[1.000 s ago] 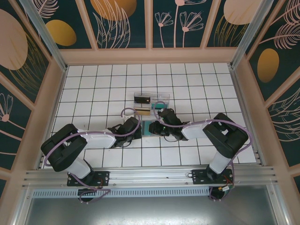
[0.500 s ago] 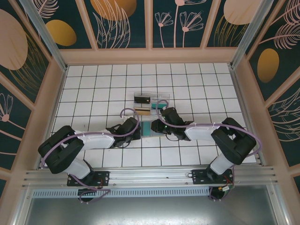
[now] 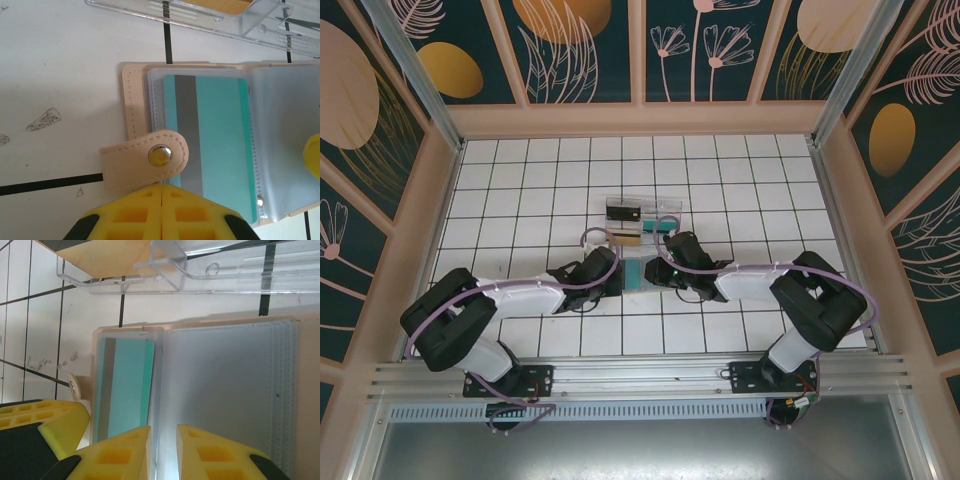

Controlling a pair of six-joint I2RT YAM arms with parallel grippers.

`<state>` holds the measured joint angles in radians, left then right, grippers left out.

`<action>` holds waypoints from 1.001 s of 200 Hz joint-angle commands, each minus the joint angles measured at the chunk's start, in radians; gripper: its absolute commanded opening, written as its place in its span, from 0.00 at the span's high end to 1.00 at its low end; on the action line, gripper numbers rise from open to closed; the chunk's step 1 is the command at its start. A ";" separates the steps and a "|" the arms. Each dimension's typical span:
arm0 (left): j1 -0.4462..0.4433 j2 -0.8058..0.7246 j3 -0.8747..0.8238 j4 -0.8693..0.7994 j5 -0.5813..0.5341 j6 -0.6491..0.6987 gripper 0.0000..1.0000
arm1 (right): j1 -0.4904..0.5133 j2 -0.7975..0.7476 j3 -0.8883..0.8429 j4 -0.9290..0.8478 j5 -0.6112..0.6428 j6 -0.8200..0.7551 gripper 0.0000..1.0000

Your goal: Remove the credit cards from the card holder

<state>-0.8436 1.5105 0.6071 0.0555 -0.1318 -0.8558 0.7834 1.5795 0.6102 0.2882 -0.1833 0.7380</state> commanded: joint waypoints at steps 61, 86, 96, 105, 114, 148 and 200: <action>-0.001 0.064 0.047 -0.054 -0.050 0.015 0.93 | 0.005 0.032 -0.017 0.028 -0.012 -0.004 0.79; -0.005 0.060 0.028 0.004 0.012 0.025 0.94 | 0.004 0.057 -0.019 0.043 -0.030 0.005 0.79; -0.010 0.062 0.027 0.015 0.022 0.032 0.94 | 0.005 0.064 -0.021 0.049 -0.033 0.007 0.79; -0.016 0.063 0.027 0.022 0.030 0.035 0.93 | 0.007 0.068 -0.021 0.052 -0.035 0.009 0.79; -0.020 0.065 0.024 0.030 0.040 0.038 0.92 | 0.007 0.068 -0.022 0.055 -0.038 0.011 0.79; -0.031 0.062 0.010 0.038 0.042 0.033 0.92 | 0.007 0.066 -0.021 0.052 -0.036 0.011 0.79; -0.030 0.060 0.006 0.012 0.008 0.020 0.94 | 0.002 0.038 -0.027 0.071 -0.046 0.035 0.80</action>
<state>-0.8692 1.5593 0.6319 0.0868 -0.1135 -0.8383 0.7834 1.6310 0.6056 0.3271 -0.2100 0.7467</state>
